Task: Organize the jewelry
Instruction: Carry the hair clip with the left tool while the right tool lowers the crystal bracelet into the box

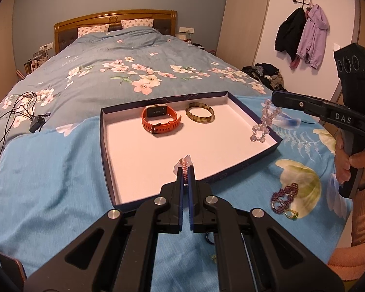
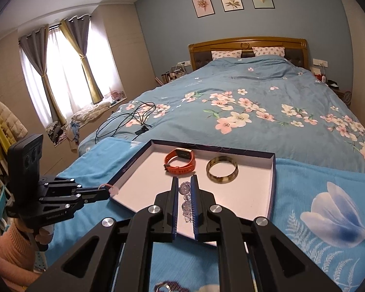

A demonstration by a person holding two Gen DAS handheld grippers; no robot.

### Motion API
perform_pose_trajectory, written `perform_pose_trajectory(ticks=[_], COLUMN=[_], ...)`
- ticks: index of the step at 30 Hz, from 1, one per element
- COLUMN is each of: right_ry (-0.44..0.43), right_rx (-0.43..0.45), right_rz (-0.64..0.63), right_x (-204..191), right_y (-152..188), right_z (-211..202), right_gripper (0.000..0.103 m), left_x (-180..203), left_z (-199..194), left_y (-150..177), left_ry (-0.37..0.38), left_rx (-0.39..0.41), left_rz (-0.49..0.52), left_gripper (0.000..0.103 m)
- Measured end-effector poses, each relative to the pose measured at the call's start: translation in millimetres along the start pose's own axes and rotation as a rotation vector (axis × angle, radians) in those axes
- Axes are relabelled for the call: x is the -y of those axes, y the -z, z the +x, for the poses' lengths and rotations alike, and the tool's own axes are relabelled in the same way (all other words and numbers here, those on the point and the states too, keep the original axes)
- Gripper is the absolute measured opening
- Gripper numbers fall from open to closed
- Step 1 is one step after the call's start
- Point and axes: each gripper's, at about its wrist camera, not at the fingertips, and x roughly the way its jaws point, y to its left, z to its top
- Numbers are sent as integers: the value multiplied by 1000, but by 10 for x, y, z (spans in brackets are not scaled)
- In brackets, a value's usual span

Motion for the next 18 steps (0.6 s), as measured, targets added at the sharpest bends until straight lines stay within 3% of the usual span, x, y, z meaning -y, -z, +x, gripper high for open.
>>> perform_pose_trajectory(ticks=[18], right_ry=[-7], right_rx=[-37], right_rz=[48], right_x=[154], right_y=[-137], right_z=[432], right_gripper=[8], left_x=[-45], left_z=[462], left_y=[-229], left_ry=[-21], left_rx=[-55], left_rz=[6], left_gripper=[4])
